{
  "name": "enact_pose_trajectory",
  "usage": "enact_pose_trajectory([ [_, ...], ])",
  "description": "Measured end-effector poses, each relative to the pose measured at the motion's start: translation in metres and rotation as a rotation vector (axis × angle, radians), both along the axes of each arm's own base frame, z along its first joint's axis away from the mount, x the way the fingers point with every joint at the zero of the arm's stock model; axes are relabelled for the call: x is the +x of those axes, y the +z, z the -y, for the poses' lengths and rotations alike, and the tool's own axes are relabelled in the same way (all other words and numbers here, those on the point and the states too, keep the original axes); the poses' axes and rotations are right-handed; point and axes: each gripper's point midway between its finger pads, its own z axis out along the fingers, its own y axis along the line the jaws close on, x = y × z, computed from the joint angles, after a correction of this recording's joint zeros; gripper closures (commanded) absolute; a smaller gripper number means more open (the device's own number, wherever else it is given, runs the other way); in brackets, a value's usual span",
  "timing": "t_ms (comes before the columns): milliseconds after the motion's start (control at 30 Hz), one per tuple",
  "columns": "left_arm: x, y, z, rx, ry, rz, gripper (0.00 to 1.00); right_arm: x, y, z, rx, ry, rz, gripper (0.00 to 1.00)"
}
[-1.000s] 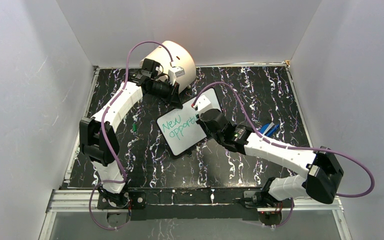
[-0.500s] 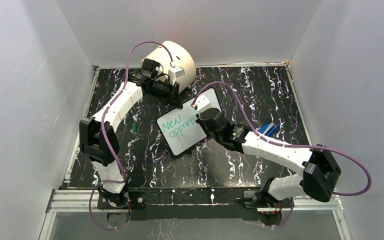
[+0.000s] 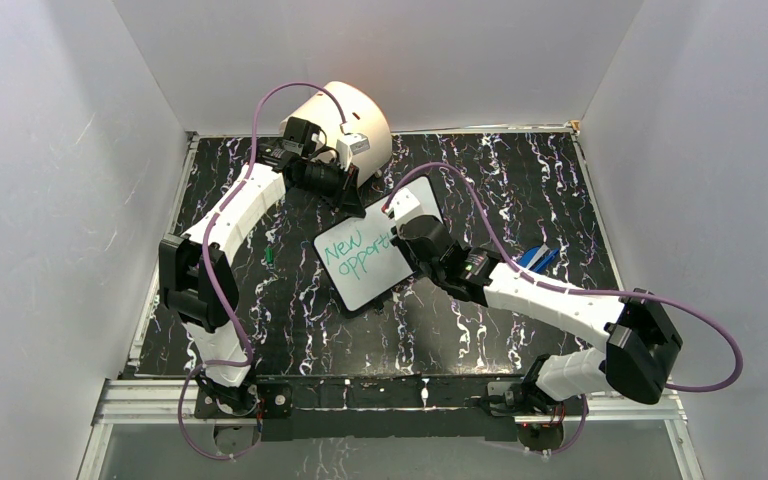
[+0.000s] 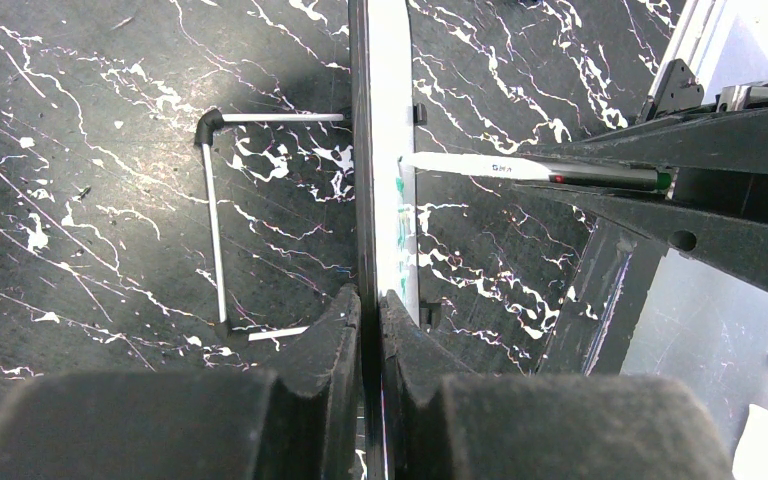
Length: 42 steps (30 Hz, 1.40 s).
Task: Write a sentence on the whiteboard
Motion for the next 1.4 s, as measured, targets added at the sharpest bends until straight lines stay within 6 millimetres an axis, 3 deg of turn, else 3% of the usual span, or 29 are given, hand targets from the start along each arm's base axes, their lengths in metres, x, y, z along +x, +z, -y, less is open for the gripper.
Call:
enact_pose_trajectory([
  [533,0.000,0.000,0.000,0.002,0.001,0.002,1.00,0.003,0.001,-0.003,0.015,0.001,0.002,1.00],
  [1000,0.000,0.000,0.000,0.002,0.001,0.001,1.00,-0.009,-0.016,0.003,-0.036,0.018,-0.075,1.00],
  [1400,0.000,0.000,0.000,0.003,0.001,0.001,1.00,-0.010,-0.017,0.003,-0.034,0.021,-0.082,1.00],
])
